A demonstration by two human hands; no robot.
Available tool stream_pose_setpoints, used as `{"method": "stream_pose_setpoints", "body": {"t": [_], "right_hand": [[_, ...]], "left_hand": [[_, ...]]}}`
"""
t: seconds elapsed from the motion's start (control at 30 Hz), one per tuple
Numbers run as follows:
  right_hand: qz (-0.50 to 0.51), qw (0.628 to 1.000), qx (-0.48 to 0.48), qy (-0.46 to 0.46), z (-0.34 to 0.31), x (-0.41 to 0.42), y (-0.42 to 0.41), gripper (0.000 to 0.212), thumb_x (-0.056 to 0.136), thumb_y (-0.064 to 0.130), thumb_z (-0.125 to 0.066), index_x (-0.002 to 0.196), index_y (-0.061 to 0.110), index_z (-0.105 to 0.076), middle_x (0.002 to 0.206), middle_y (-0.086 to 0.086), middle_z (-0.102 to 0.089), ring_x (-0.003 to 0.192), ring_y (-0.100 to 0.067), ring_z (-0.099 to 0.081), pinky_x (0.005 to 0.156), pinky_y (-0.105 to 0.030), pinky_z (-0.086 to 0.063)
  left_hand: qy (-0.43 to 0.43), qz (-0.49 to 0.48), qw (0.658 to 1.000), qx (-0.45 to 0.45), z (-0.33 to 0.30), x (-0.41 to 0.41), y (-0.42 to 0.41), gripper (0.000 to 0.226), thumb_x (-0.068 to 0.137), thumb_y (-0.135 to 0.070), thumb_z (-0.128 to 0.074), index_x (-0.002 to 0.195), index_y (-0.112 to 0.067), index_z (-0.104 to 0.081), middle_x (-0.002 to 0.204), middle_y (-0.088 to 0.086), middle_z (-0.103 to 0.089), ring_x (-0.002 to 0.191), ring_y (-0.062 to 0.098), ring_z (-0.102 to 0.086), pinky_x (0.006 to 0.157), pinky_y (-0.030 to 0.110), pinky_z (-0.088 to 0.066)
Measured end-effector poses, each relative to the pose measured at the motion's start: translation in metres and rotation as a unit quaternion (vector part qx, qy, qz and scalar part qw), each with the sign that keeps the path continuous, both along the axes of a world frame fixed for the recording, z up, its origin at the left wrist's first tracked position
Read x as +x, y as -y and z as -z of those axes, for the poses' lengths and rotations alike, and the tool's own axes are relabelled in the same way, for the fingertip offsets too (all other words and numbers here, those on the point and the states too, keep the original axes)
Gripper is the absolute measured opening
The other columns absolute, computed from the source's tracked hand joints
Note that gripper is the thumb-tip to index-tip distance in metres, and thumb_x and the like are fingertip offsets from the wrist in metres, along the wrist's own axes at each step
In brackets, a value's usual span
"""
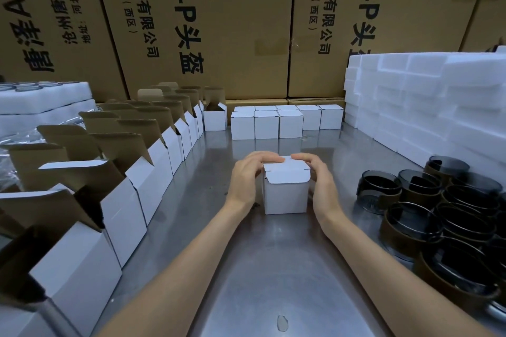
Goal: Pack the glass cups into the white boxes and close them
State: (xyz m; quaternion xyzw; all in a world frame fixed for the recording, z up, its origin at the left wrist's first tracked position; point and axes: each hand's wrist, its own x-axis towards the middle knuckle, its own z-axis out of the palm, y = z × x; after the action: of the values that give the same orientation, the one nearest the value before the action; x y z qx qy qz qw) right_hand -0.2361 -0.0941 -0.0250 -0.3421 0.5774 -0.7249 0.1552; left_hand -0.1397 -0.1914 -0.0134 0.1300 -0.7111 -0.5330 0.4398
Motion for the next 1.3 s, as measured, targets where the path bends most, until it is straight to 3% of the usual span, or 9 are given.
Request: {"method": "stream_pose_setpoints", "body": {"t": [0.2, 0.4, 0.63, 0.77, 0.9, 0.97, 1.03, 1.17, 1.3], "right_hand": [[0.022, 0.998, 0.022, -0.06, 0.002, 0.002, 0.002, 0.029, 0.082, 0.05, -0.036, 0.091, 0.035, -0.058, 0.087, 0.028, -0.06, 0.084, 0.01, -0.052, 0.073, -0.01, -0.038], [0.026, 0.998, 0.014, -0.059, 0.003, 0.0, 0.002, 0.038, 0.084, 0.063, -0.034, 0.09, 0.036, -0.059, 0.085, 0.032, -0.061, 0.086, 0.015, -0.052, 0.077, -0.014, -0.038], [0.035, 0.997, -0.007, -0.071, 0.007, -0.005, 0.005, 0.022, 0.098, 0.016, -0.041, 0.089, 0.027, -0.058, 0.084, 0.026, -0.06, 0.081, 0.013, -0.052, 0.068, -0.002, -0.037], [0.03, 0.997, -0.005, -0.073, 0.007, -0.004, 0.004, 0.019, 0.092, 0.014, -0.044, 0.091, 0.027, -0.057, 0.091, 0.018, -0.059, 0.08, 0.011, -0.051, 0.066, -0.003, -0.037], [0.033, 0.996, 0.011, -0.081, 0.006, -0.002, 0.005, 0.025, 0.094, 0.008, -0.043, 0.096, 0.029, -0.056, 0.102, 0.009, -0.058, 0.095, -0.003, -0.052, 0.075, -0.01, -0.038], [0.063, 0.991, 0.026, -0.116, 0.006, 0.0, 0.004, 0.025, 0.094, 0.009, -0.043, 0.101, 0.029, -0.056, 0.111, 0.005, -0.055, 0.098, 0.005, -0.05, 0.078, -0.01, -0.037], [0.138, 0.969, 0.036, -0.203, 0.006, 0.004, 0.001, 0.021, 0.095, 0.016, -0.046, 0.1, 0.032, -0.058, 0.11, 0.01, -0.052, 0.096, 0.009, -0.045, 0.078, -0.011, -0.035], [0.248, 0.863, 0.089, -0.431, 0.008, 0.011, -0.001, 0.016, 0.09, 0.032, -0.052, 0.093, 0.024, -0.066, 0.098, 0.012, -0.059, 0.099, -0.012, -0.047, 0.083, -0.027, -0.034], [0.278, 0.811, 0.144, -0.494, 0.01, 0.011, 0.006, 0.027, 0.082, 0.044, -0.065, 0.097, 0.022, -0.067, 0.102, 0.005, -0.064, 0.103, -0.023, -0.057, 0.096, -0.045, -0.04]], "left_hand": [[0.042, -0.034, 0.984, -0.167, 0.014, 0.002, -0.007, 0.04, 0.08, -0.049, -0.056, 0.106, -0.021, -0.067, 0.109, -0.006, -0.062, 0.105, 0.005, -0.056, 0.089, 0.024, -0.046], [0.023, -0.083, 0.985, -0.149, 0.008, 0.0, -0.012, 0.029, 0.078, -0.052, -0.063, 0.093, -0.029, -0.07, 0.097, -0.013, -0.066, 0.095, 0.005, -0.061, 0.078, 0.03, -0.052], [0.045, -0.055, 0.982, -0.174, 0.011, 0.002, -0.009, 0.023, 0.082, -0.042, -0.063, 0.099, -0.029, -0.071, 0.105, -0.011, -0.062, 0.104, 0.0, -0.057, 0.085, 0.015, -0.043], [0.073, -0.057, 0.978, -0.186, 0.012, 0.008, -0.005, 0.033, 0.084, -0.056, -0.05, 0.102, -0.038, -0.071, 0.114, -0.011, -0.06, 0.112, 0.0, -0.053, 0.093, 0.012, -0.037], [0.08, -0.03, 0.989, -0.119, 0.011, 0.005, -0.005, 0.025, 0.091, -0.03, -0.052, 0.104, -0.027, -0.073, 0.121, -0.006, -0.056, 0.114, -0.004, -0.049, 0.093, 0.006, -0.033], [0.094, -0.01, 0.991, -0.091, 0.01, 0.001, -0.005, 0.025, 0.097, -0.015, -0.051, 0.108, -0.02, -0.072, 0.126, -0.004, -0.051, 0.113, -0.007, -0.045, 0.089, -0.001, -0.029], [0.099, -0.005, 0.992, -0.077, 0.011, -0.002, -0.005, 0.029, 0.1, -0.011, -0.045, 0.111, -0.02, -0.07, 0.128, -0.005, -0.048, 0.113, -0.011, -0.043, 0.088, -0.002, -0.027], [0.116, -0.007, 0.989, -0.095, 0.016, -0.006, -0.005, 0.035, 0.103, -0.034, -0.032, 0.132, -0.031, -0.052, 0.13, -0.021, -0.041, 0.117, -0.022, -0.034, 0.095, 0.0, -0.023], [0.097, 0.004, 0.995, 0.024, 0.015, -0.011, 0.003, 0.046, 0.103, -0.044, -0.017, 0.145, -0.035, -0.033, 0.137, -0.027, -0.025, 0.107, -0.041, -0.019, 0.091, -0.009, -0.016]]}}
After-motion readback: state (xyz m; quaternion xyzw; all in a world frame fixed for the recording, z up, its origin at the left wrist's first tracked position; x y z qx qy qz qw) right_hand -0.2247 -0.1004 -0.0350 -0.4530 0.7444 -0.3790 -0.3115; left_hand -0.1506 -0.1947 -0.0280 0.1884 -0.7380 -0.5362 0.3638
